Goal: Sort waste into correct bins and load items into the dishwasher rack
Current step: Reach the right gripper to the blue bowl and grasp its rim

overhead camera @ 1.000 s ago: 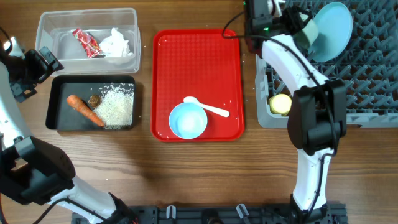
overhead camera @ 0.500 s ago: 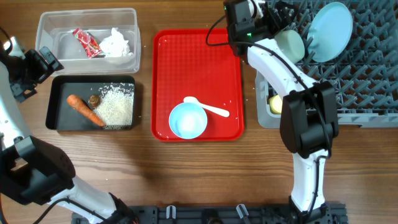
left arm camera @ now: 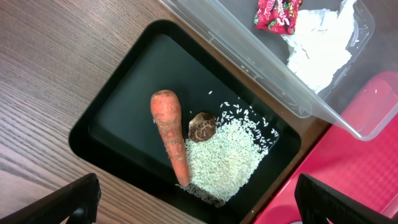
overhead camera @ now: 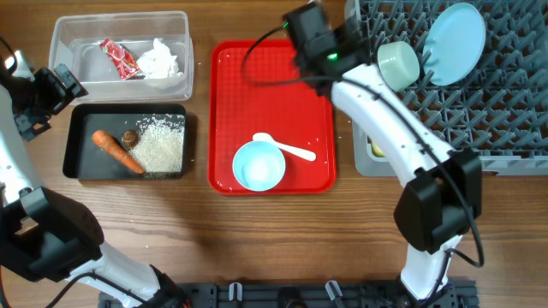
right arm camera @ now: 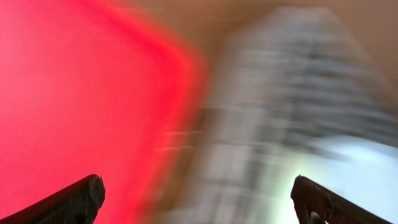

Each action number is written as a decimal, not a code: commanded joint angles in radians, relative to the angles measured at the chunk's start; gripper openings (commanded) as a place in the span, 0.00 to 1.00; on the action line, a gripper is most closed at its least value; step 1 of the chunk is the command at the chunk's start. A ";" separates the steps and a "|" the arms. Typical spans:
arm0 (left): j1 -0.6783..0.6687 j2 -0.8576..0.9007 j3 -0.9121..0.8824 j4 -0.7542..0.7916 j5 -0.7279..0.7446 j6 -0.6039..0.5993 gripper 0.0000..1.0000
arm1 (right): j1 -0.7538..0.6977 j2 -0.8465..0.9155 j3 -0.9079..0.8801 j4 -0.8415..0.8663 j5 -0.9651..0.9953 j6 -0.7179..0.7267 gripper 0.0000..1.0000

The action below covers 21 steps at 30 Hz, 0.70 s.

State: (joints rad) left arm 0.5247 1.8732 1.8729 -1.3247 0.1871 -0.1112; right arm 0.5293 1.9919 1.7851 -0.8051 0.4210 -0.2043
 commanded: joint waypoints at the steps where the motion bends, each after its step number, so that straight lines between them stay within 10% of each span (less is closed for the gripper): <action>1: 0.000 -0.027 0.006 0.000 0.002 -0.002 1.00 | 0.033 -0.002 -0.005 -0.047 -0.790 0.089 0.97; 21: 0.000 -0.027 0.006 0.000 0.002 -0.002 1.00 | 0.035 0.002 -0.347 -0.013 -0.802 0.415 0.64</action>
State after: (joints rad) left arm 0.5247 1.8732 1.8729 -1.3247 0.1871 -0.1112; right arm 0.5705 1.9915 1.5009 -0.8467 -0.4107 0.1543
